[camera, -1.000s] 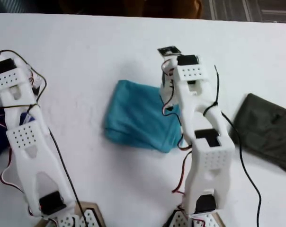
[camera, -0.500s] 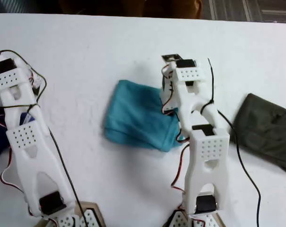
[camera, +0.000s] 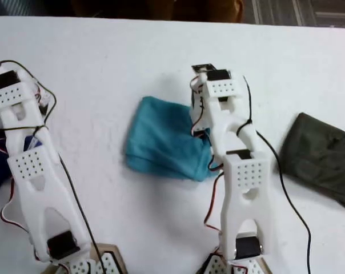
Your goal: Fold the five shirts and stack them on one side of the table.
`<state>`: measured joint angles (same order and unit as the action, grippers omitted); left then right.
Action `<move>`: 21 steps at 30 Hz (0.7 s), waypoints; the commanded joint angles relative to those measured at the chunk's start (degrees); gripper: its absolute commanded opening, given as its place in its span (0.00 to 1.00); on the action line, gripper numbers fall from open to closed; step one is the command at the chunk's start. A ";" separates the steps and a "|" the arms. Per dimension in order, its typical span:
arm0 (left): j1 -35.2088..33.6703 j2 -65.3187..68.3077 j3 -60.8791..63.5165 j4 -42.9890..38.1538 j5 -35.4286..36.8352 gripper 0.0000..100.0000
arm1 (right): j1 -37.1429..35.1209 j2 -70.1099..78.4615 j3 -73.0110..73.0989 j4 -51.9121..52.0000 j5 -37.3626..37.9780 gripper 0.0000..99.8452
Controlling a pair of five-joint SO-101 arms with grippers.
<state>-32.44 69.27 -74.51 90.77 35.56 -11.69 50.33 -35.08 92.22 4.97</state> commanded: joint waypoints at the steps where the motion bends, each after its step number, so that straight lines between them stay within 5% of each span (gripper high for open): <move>1: 0.26 -0.70 -1.71 -0.44 -0.18 0.07 | 1.89 0.66 -6.24 2.77 -0.62 0.02; 7: 0.26 -0.70 -1.71 -0.44 -0.18 0.07 | 9.45 0.31 -18.81 9.27 -0.18 0.02; 21: 0.26 -0.70 -1.71 -0.62 -0.18 0.07 | 23.43 -12.97 -19.43 9.27 0.09 0.02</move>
<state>-32.44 69.27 -74.51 90.77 35.56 7.38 44.44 -52.04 100.04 4.97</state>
